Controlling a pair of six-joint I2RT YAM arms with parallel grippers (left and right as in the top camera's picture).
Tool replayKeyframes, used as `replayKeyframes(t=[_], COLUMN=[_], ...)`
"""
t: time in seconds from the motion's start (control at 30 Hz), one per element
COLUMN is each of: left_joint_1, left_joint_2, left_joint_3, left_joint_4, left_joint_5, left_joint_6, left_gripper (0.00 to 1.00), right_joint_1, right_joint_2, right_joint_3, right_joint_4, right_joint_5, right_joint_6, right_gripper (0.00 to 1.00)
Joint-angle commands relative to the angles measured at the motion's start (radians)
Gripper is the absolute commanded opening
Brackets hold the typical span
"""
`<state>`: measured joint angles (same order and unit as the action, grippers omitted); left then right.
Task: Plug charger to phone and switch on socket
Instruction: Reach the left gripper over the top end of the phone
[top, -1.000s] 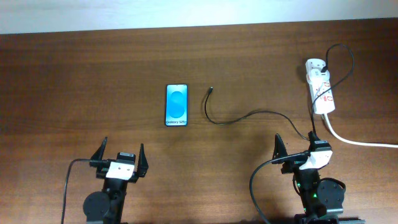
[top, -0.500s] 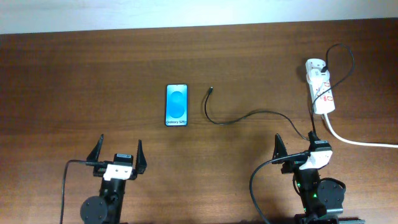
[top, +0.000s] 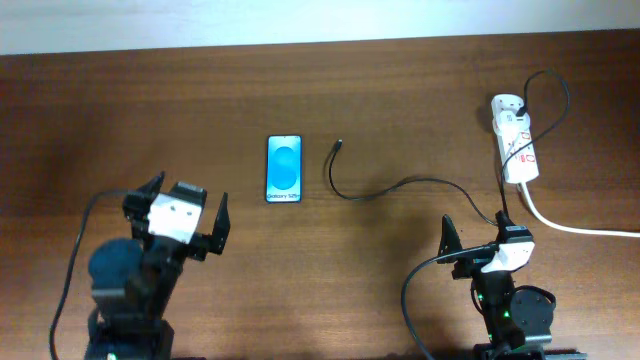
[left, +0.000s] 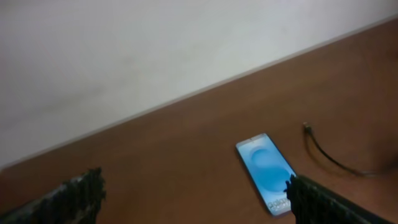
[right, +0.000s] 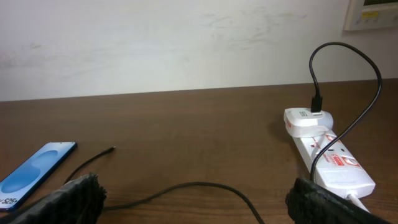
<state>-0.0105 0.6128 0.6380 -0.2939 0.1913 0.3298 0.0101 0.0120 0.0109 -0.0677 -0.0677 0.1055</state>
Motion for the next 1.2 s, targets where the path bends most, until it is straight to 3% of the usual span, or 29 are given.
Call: replayKeyframes(t=[0.0,0.03,0.1,0.13,0.33,0.5,0.63,0.77,0.8,0.97,1.17], left_joint_1=[0.004,0.004,0.004,0.004,0.004,0.004,-0.031,-0.128,-0.163,-0.252,-0.293], left_joint_2=[0.153,0.230,0.429,0.470,0.645,0.722,0.746,0.831,0.899,1.102,1.244], left_joint_3=[0.142,0.198,0.332,0.334,0.333,0.333,0.389,0.638,0.770,1.059,1.090], left_joint_4=[-0.059,-0.097,-0.261,-0.279,-0.441,-0.396,-0.383,-0.551,-0.637,-0.807,-0.810], left_joint_5=[0.080,0.089,0.299,0.338,0.366,0.406,0.225,-0.003,-0.053,-0.166,-0.165], left_joint_6=[-0.053,-0.084,-0.087,-0.090,-0.114,-0.209,-0.362,-0.412,-0.427,-0.427,-0.428], left_gripper=[0.99,0.99,0.99,0.99,0.99,0.99,0.99,0.99,0.99,0.99,0.99], right_joint_1=[0.008,0.008,0.008,0.008,0.008,0.008,0.008,0.008,0.008,0.008,0.008], right_joint_2=[-0.006,-0.006,-0.006,-0.006,-0.006,-0.006,-0.006,-0.006,-0.006,-0.006,-0.006], right_joint_3=[-0.005,-0.005,-0.005,-0.005,-0.005,-0.005,-0.005,-0.005,-0.005,-0.005,-0.005], right_joint_4=[-0.005,-0.005,-0.005,-0.005,-0.005,-0.005,-0.005,-0.005,-0.005,-0.005,-0.005], right_joint_5=[0.002,0.002,0.001,0.001,0.002,0.002,0.001,0.002,0.002,0.002,0.002], right_joint_6=[0.003,0.003,0.003,0.003,0.003,0.003,0.003,0.003,0.003,0.003,0.003], right_gripper=[0.98,0.98,0.98,0.98,0.98,0.98,0.98,0.98,0.98,0.98,0.98])
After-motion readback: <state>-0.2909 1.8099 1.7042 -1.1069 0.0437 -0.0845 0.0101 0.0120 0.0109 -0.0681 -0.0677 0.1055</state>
